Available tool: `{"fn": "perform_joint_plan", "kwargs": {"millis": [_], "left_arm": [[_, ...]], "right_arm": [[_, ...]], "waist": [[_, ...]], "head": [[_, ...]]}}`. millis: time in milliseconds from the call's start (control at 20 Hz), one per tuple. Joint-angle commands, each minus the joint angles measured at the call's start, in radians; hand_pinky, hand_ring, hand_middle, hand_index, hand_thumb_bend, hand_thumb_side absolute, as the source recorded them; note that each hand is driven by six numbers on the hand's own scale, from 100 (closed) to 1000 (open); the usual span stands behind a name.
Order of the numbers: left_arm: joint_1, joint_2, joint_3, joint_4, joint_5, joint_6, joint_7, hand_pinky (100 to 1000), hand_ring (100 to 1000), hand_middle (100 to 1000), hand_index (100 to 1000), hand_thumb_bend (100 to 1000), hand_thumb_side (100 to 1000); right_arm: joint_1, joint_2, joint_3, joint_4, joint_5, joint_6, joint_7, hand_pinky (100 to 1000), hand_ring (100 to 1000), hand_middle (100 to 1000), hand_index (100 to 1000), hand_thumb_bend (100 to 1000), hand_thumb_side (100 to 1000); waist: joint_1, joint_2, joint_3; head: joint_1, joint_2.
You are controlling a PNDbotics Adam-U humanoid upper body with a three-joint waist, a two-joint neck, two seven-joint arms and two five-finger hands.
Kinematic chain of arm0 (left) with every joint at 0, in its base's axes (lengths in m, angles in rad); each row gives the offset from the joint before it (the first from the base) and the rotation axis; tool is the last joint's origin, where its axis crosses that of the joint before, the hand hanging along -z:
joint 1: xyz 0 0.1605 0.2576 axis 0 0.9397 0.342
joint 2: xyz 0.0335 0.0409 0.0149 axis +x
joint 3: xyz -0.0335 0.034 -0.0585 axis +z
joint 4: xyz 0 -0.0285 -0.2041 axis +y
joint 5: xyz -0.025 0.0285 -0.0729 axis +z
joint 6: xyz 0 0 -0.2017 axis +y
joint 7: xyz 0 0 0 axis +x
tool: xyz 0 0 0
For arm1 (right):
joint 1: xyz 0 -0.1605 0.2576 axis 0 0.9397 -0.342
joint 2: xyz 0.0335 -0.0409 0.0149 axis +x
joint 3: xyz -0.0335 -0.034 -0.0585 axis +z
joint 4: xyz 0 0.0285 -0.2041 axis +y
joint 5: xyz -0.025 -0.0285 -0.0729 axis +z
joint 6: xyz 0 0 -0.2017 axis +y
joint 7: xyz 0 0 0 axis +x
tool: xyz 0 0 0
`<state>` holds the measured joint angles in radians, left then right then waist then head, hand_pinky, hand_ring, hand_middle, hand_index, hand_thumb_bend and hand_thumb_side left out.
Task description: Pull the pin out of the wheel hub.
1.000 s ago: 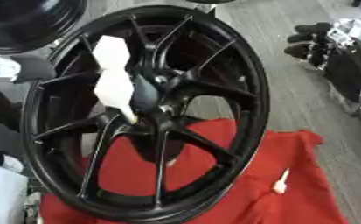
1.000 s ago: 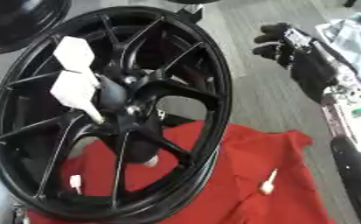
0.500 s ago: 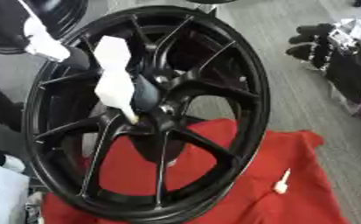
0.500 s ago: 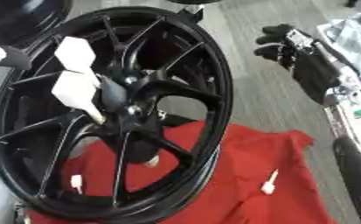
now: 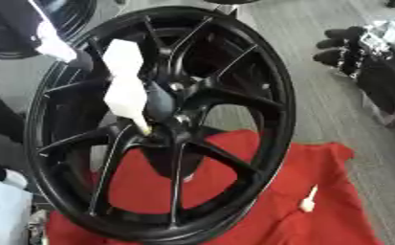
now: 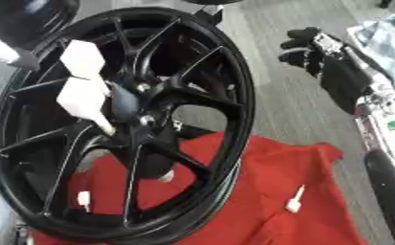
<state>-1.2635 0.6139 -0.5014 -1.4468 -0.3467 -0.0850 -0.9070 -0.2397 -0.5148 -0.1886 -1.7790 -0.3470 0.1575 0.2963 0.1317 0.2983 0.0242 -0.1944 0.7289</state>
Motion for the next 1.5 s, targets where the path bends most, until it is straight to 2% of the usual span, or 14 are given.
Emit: {"fn": "perform_joint_plan", "kwargs": {"millis": [50,300,450,650,1000,1500], "left_arm": [[-0.017,0.01,0.015,0.021,0.002,-0.046,0.0,877,848,807,832,631,230],[-0.012,0.008,0.019,0.055,0.037,-0.142,0.0,877,848,798,824,636,262],[-0.014,0.004,0.032,0.077,0.036,-0.164,0.0,875,846,795,825,636,258],[-0.017,-0.004,0.04,0.095,0.027,-0.172,0.0,869,841,787,821,623,256],[-0.028,-0.034,0.038,0.124,0.03,-0.155,0.0,848,821,771,804,522,287],[-0.036,-0.073,0.004,0.186,0.011,-0.172,0.0,844,818,767,798,541,298]], "right_arm": [[-0.007,-0.027,0.0,-0.007,0.006,-0.003,0.006,933,766,741,831,100,754],[-0.008,-0.027,0.0,-0.007,0.008,-0.004,0.007,933,767,741,831,100,755],[-0.007,-0.027,0.001,-0.006,0.01,-0.005,0.008,933,767,742,831,100,755],[-0.006,-0.027,0.001,-0.004,0.012,-0.006,0.009,933,767,742,832,100,756],[-0.008,-0.025,0.002,-0.002,0.012,-0.005,0.011,933,767,742,832,100,756],[-0.014,-0.021,0.005,-0.001,0.012,-0.003,0.014,933,767,742,832,100,758]], "waist": [[-0.008,-0.026,-0.001],[-0.008,-0.026,-0.001],[-0.008,-0.025,-0.001],[-0.009,-0.026,-0.001],[-0.01,-0.025,-0.004],[-0.011,-0.023,-0.009]], "head": [[0.002,-0.001],[0.003,0.002],[0.004,0.001],[0.003,0.0],[0.005,0.0],[0.005,0.001]]}}
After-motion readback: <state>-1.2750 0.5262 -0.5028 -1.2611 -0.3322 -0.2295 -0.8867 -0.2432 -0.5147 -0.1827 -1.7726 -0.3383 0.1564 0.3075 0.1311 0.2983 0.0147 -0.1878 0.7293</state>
